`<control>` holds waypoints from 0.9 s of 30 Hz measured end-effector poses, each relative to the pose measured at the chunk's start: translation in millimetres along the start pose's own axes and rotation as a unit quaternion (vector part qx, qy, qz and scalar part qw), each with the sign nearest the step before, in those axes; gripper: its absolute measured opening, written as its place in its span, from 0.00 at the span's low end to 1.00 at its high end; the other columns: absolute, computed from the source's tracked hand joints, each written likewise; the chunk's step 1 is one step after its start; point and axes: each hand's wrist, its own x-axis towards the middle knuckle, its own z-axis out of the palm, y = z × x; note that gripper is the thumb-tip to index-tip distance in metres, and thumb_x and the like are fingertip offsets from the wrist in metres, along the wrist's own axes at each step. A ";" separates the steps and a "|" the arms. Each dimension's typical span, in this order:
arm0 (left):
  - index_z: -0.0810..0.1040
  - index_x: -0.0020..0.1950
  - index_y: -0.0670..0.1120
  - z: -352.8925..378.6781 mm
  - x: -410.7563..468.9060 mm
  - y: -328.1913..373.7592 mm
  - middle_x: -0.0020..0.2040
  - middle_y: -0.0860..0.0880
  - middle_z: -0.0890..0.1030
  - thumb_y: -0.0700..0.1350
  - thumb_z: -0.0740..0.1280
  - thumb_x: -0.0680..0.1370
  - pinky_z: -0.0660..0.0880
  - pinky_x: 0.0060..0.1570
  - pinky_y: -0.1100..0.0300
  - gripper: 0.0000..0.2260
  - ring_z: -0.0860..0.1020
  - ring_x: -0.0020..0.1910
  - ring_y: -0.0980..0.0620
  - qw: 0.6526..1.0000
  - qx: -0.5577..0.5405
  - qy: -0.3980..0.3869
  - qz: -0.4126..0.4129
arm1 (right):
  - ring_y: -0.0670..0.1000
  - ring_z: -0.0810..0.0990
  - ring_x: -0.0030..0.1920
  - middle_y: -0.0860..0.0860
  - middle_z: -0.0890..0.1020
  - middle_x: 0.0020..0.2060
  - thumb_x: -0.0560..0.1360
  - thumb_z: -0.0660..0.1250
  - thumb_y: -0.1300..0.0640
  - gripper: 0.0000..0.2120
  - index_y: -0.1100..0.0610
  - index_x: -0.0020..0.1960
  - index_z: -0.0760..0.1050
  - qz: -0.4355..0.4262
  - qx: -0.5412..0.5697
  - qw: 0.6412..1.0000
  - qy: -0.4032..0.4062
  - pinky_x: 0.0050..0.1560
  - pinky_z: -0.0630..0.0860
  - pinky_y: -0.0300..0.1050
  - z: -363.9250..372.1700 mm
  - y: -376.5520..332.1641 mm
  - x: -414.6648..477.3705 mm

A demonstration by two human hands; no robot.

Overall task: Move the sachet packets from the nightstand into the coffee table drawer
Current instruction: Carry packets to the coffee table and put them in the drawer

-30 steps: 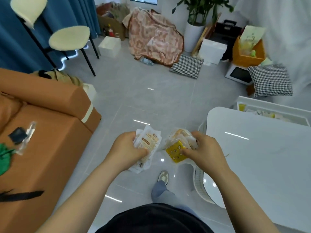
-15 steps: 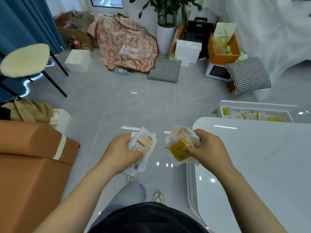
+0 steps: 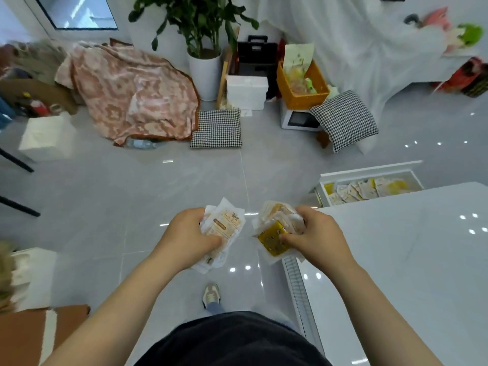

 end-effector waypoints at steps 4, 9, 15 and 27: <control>0.78 0.40 0.56 -19.3 54.8 13.1 0.37 0.57 0.81 0.38 0.72 0.68 0.68 0.27 0.75 0.12 0.78 0.33 0.64 0.999 0.024 -0.033 0.023 | 0.51 0.79 0.38 0.50 0.82 0.37 0.64 0.74 0.51 0.15 0.55 0.48 0.77 0.038 0.045 0.998 0.022 0.40 0.78 0.52 3.2 -15.2 38.0; 0.76 0.37 0.58 -22.5 123.6 48.9 0.36 0.58 0.81 0.38 0.72 0.68 0.69 0.28 0.75 0.14 0.78 0.34 0.64 0.995 0.044 -0.074 0.046 | 0.50 0.78 0.37 0.48 0.80 0.34 0.63 0.75 0.49 0.12 0.51 0.42 0.75 0.083 0.058 0.994 0.035 0.38 0.77 0.49 -10.6 -3.5 86.5; 0.76 0.39 0.58 -15.3 209.2 107.2 0.38 0.58 0.80 0.40 0.72 0.68 0.67 0.28 0.73 0.13 0.78 0.35 0.63 0.991 0.078 -0.087 0.065 | 0.48 0.79 0.39 0.46 0.81 0.38 0.65 0.75 0.49 0.14 0.49 0.49 0.77 0.112 0.079 0.988 0.066 0.40 0.77 0.46 -50.3 28.5 165.6; 0.77 0.46 0.56 21.7 344.7 214.5 0.40 0.59 0.81 0.40 0.72 0.68 0.73 0.29 0.71 0.13 0.79 0.38 0.62 0.968 0.149 -0.164 0.117 | 0.46 0.76 0.39 0.41 0.77 0.35 0.66 0.74 0.51 0.14 0.46 0.50 0.76 0.208 0.111 0.965 0.111 0.35 0.71 0.39 -114.4 93.8 260.6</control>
